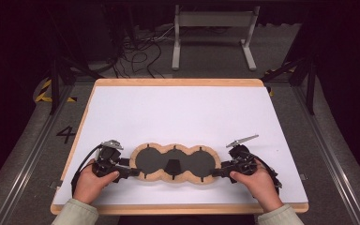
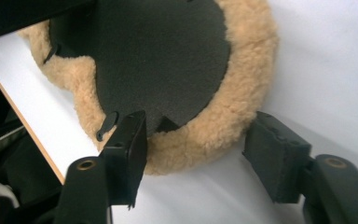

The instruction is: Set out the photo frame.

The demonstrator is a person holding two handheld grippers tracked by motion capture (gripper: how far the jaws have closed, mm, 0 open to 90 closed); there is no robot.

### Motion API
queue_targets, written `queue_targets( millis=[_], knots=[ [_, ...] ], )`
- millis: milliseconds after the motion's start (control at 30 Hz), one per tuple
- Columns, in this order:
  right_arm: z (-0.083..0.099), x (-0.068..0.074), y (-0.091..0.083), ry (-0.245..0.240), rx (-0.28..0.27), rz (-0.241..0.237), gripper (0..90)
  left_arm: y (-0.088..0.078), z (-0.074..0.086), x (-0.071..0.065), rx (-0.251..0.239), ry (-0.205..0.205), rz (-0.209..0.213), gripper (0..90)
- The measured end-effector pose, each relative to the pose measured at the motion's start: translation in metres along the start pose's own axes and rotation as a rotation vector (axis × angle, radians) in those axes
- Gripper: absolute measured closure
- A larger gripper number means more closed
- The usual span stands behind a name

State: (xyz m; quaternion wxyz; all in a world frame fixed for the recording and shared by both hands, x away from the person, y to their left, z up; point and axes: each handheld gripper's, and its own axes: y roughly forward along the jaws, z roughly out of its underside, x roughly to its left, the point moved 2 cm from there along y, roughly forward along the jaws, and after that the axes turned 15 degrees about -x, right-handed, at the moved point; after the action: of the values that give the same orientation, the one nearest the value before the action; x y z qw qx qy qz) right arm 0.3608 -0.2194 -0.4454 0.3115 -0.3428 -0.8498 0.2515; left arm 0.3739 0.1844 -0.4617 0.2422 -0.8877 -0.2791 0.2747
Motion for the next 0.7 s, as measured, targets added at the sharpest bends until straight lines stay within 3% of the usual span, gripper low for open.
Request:
queue_targets(
  millis=[100,233,433,700],
  knots=[
    [-0.001,0.002,-0.003,0.003,-0.017,0.024,45.1,-0.001,-0.003,-0.005,0.000,0.034,-0.033,35.0],
    [-0.004,0.001,-0.013,0.011,-0.089,0.060,61.3,-0.002,-0.004,-0.008,-0.014,0.059,-0.062,39.7],
    [-0.007,0.004,-0.020,0.000,-0.143,0.085,65.3,-0.003,-0.006,-0.012,-0.032,0.105,-0.101,42.7],
    [-0.008,0.005,-0.024,-0.018,-0.228,0.145,75.0,-0.002,-0.012,-0.020,-0.098,0.163,-0.164,46.9]
  ],
)
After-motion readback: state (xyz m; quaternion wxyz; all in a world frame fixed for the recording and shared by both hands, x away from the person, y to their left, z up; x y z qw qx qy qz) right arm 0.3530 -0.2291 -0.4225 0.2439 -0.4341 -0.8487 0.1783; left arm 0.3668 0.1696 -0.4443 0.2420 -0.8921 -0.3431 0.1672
